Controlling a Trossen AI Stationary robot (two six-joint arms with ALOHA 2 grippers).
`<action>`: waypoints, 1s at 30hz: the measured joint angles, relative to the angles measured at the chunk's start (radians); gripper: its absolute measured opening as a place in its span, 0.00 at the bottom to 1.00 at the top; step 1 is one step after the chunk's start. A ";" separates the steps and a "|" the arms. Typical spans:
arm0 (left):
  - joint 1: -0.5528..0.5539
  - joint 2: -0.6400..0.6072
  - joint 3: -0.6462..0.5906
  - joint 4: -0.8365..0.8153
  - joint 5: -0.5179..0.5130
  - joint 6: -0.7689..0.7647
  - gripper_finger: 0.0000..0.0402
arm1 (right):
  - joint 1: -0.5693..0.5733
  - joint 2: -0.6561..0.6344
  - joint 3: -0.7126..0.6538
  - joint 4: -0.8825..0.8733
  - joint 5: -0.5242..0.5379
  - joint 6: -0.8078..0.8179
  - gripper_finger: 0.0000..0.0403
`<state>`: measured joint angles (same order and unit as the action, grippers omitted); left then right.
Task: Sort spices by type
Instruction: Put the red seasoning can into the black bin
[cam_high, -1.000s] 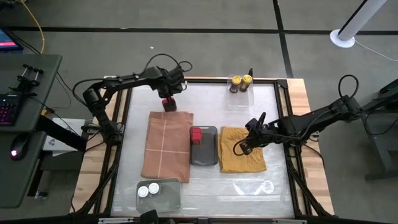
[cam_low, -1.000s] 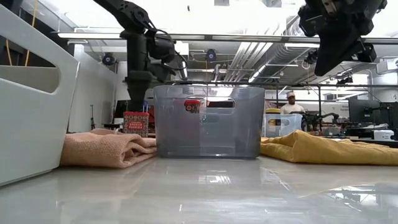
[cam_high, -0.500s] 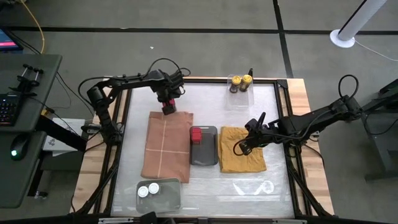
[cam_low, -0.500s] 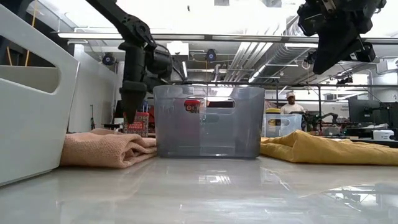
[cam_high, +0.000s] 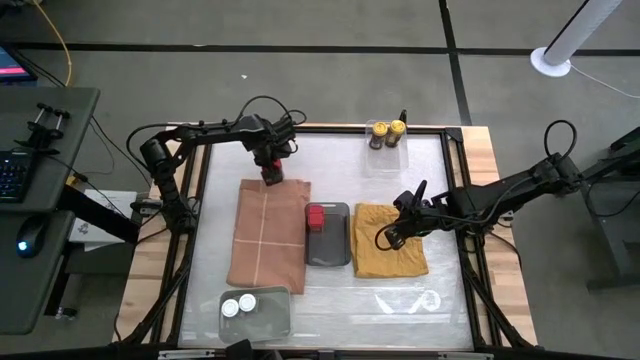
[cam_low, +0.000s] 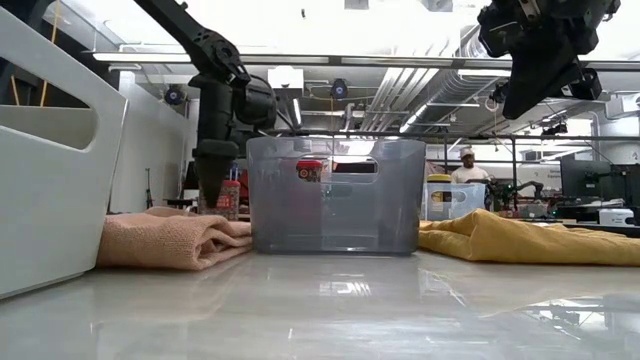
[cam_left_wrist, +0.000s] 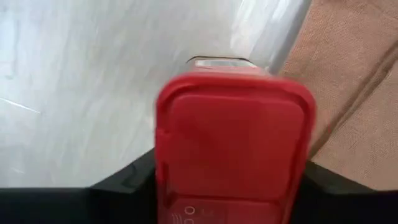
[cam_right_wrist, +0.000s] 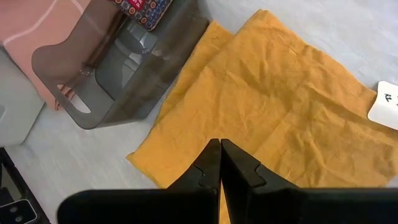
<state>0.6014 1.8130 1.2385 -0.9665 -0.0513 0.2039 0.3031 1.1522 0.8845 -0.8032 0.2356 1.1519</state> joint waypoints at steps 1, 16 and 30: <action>0.000 0.000 0.000 0.001 -0.002 0.003 0.48 | 0.000 0.000 0.000 0.000 0.000 0.000 0.00; -0.090 -0.103 0.312 -0.020 0.096 0.141 0.46 | 0.003 0.000 0.001 0.020 0.051 -0.005 0.00; -0.613 -0.093 0.315 0.336 -0.028 0.680 0.46 | 0.073 -0.015 0.001 0.019 -0.008 0.013 0.00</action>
<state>-0.0113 1.7203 1.5539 -0.6306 -0.0789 0.8835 0.3763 1.1373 0.8859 -0.7842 0.2273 1.1644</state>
